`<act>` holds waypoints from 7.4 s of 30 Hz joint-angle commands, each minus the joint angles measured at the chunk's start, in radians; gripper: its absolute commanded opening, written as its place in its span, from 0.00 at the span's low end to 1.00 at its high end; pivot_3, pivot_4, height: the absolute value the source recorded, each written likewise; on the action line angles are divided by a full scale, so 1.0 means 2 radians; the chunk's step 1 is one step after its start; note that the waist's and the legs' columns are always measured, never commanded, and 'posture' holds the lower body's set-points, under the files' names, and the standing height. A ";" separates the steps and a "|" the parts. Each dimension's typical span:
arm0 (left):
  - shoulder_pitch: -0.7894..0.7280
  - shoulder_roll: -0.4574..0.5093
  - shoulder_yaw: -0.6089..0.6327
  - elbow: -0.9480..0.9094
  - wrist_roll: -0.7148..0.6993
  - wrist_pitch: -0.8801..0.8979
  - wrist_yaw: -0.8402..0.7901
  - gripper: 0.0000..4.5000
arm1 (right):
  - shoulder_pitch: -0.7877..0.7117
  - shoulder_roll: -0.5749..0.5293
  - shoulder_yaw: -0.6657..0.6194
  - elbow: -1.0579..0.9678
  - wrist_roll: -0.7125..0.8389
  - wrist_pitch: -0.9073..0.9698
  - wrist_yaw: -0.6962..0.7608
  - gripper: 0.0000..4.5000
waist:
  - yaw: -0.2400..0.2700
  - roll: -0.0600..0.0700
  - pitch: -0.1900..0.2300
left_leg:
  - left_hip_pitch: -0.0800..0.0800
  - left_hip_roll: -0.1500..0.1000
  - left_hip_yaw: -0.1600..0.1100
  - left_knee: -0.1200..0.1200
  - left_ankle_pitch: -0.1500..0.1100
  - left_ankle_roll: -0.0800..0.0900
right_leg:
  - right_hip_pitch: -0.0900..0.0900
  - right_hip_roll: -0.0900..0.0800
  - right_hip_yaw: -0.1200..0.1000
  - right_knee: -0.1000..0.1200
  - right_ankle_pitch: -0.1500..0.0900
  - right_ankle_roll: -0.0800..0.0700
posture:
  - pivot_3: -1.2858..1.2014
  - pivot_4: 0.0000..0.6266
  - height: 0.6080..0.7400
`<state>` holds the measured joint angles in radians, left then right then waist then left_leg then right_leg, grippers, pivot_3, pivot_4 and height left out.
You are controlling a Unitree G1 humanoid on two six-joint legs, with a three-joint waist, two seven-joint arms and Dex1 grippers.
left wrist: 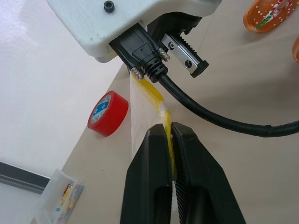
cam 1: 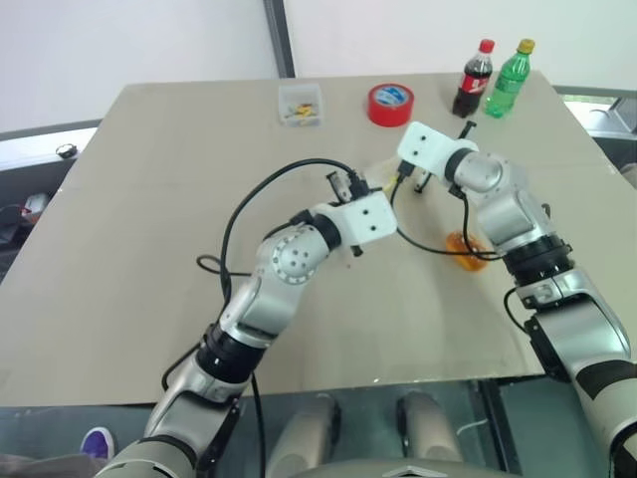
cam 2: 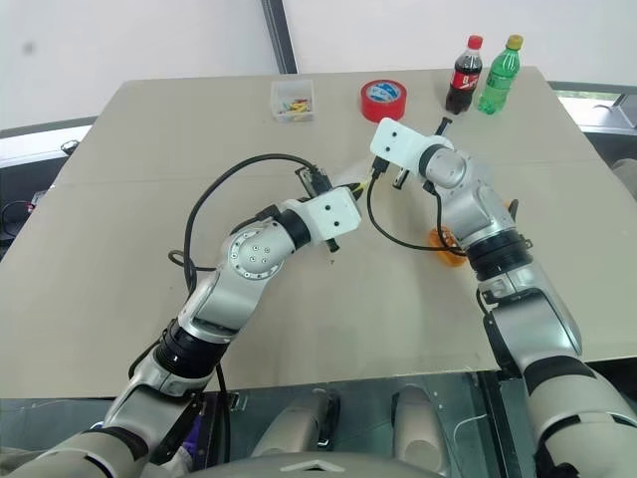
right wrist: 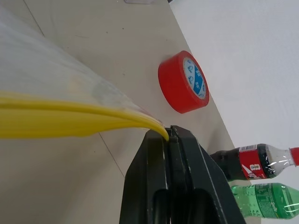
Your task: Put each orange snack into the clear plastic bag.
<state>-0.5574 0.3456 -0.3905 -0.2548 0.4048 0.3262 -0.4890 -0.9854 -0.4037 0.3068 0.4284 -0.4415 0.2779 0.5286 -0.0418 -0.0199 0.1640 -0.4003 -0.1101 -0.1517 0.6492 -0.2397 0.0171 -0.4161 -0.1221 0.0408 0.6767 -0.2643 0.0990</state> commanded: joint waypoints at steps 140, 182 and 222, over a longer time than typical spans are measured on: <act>-0.024 0.051 0.153 0.247 -0.252 -0.305 -0.133 0.00 | 0.387 -0.088 -0.206 -0.414 0.237 0.252 0.057 0.88 | 0.008 0.000 0.000 | 0.001 0.002 0.002 0.001 -0.001 0.001 | 0.000 0.002 0.001 0.001 0.001 0.000 | 0.52 0.24 1.00; 0.084 0.082 0.116 0.153 -0.264 -0.340 -0.231 0.00 | 0.171 0.079 -0.042 -0.208 0.306 0.200 0.020 0.16 | 0.000 0.000 0.000 | 0.001 0.002 0.001 0.000 0.000 0.000 | 0.000 0.002 0.001 0.000 0.001 0.000 | 0.52 0.24 1.00; 0.085 0.070 0.163 0.108 -0.242 -0.206 -0.088 0.00 | 0.149 -0.152 -0.124 0.067 0.186 -0.012 0.048 0.79 | 0.002 0.000 0.000 | 0.001 0.003 0.003 0.000 0.000 0.000 | 0.001 0.002 0.001 -0.002 0.001 0.000 | 0.52 0.24 1.00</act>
<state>-0.3893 0.4772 -0.0803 0.0051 -0.0792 -0.0863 -0.6712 -0.6783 -0.7106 0.0835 0.5593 -0.0869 0.2398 0.6122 -0.0386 -0.0195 0.1636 -0.3980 -0.1047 -0.1462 0.6487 -0.2406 0.0180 -0.4144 -0.1190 0.0436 0.6728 -0.2621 0.0994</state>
